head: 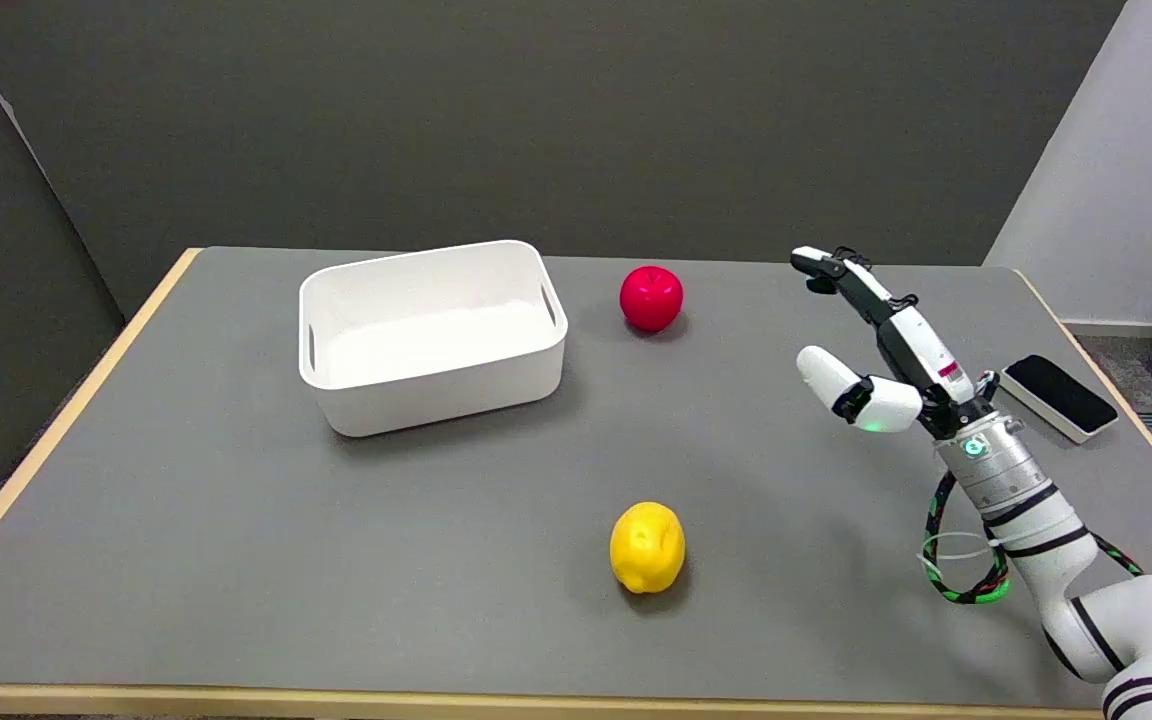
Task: Pick up the lemon.
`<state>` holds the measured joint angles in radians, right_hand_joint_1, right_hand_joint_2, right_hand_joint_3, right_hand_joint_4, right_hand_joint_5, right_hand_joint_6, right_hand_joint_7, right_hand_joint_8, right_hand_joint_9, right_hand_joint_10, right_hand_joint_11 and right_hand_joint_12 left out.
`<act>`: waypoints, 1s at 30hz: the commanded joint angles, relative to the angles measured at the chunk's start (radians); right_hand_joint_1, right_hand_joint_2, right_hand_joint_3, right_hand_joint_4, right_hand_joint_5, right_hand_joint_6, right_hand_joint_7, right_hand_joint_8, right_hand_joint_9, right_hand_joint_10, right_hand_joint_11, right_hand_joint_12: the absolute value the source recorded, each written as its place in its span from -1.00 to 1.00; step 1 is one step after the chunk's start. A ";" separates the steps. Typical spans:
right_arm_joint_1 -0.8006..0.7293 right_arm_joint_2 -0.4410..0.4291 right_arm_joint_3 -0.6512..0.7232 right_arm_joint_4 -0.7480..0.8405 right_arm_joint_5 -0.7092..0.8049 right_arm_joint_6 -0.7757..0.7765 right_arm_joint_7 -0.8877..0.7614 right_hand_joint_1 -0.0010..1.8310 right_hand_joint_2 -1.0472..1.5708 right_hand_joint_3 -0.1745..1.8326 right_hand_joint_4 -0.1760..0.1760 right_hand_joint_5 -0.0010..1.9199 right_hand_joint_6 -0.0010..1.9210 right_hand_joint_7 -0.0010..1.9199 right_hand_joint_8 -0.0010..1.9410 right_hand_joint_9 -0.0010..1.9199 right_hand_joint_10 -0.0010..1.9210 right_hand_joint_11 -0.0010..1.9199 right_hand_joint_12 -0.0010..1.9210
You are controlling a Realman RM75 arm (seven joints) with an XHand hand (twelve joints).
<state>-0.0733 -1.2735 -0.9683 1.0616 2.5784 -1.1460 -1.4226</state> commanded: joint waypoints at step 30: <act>-0.092 0.040 -0.206 0.100 -0.003 0.036 -0.040 -0.42 0.34 0.02 -0.42 -0.81 -0.60 -0.81 -0.69 -0.96 -0.30 -1.00 0.00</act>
<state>-0.1111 -1.2462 -1.0451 1.1174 2.5771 -1.1072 -1.3889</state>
